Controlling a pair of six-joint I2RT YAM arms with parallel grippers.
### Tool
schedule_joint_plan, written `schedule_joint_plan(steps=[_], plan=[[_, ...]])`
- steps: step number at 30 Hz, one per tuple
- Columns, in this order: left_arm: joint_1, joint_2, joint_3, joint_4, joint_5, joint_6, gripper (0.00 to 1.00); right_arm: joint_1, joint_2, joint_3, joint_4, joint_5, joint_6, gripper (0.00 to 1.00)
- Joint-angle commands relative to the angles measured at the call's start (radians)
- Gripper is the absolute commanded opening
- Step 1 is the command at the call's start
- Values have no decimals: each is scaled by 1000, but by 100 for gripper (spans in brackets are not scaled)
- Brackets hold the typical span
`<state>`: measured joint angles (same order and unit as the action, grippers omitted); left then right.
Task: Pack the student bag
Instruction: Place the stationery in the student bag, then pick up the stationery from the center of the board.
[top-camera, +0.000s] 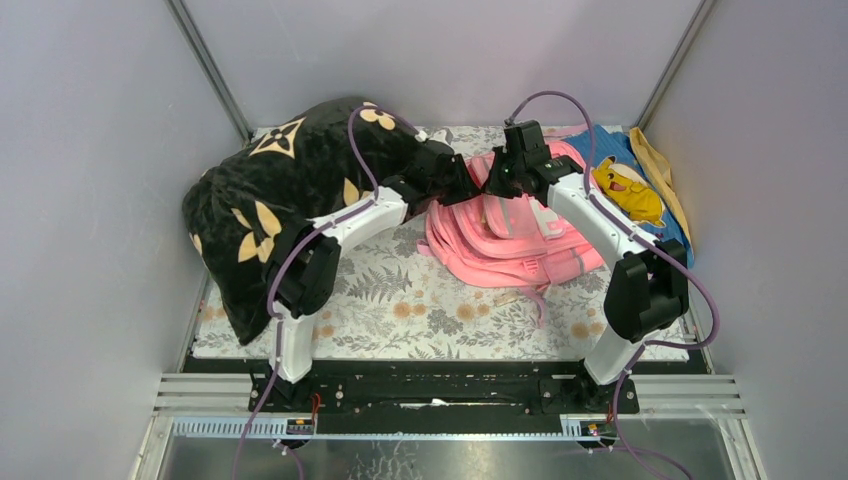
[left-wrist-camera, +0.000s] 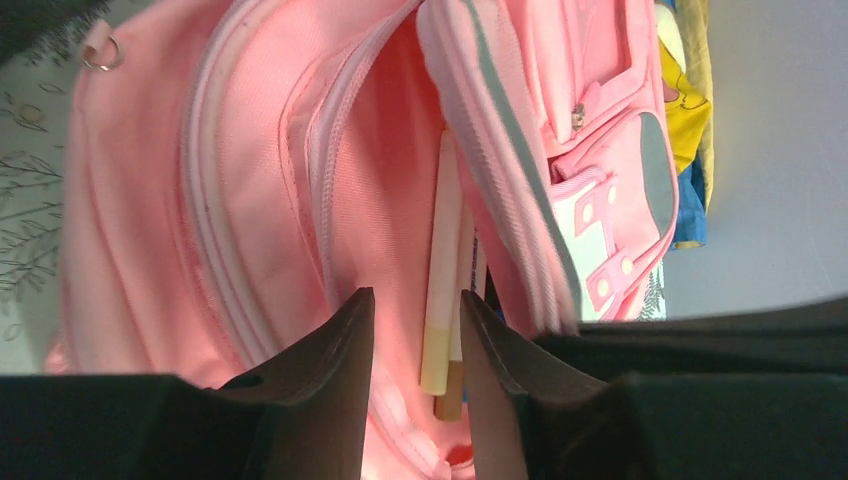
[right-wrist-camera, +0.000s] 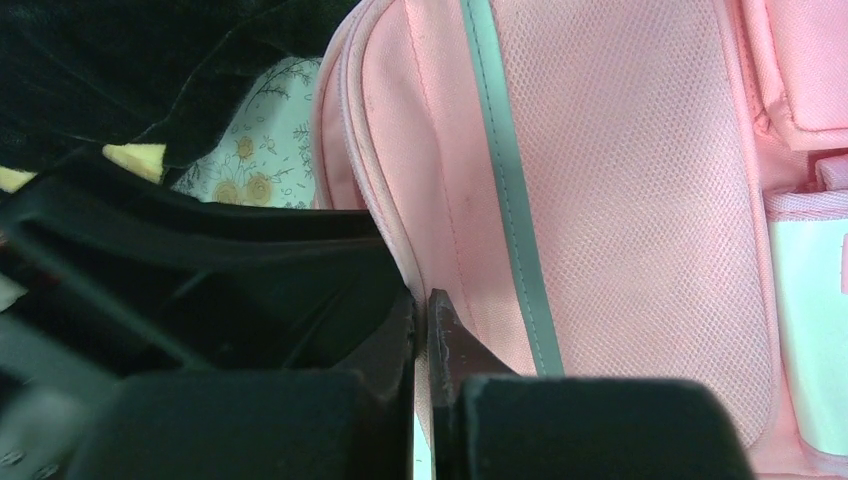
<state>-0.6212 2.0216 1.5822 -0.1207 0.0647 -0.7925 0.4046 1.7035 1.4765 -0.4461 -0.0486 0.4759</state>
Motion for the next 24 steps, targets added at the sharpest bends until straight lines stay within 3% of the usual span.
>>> schedule_joint_plan(steps=[1, 8, 13, 15, 18, 24], plan=[[-3, -97, -38, 50, -61, 75, 43, 5, -40, -8, 101, -35, 31, 0], [-15, -411, -353, 158, -127, 153, 42, 3, -44, -14, 86, -11, 17, 0], [-206, -607, -667, 305, -127, 442, 48, 1, -30, 11, 69, 0, -3, 0], [-268, -611, -700, 304, -30, 499, 55, -3, -23, 27, 55, 4, -12, 0], [-301, -554, -673, 225, 132, 534, 59, -7, -29, 30, 36, 22, -25, 0], [-351, -358, -598, 234, 181, 550, 60, -17, -44, 23, 9, 36, -32, 0]])
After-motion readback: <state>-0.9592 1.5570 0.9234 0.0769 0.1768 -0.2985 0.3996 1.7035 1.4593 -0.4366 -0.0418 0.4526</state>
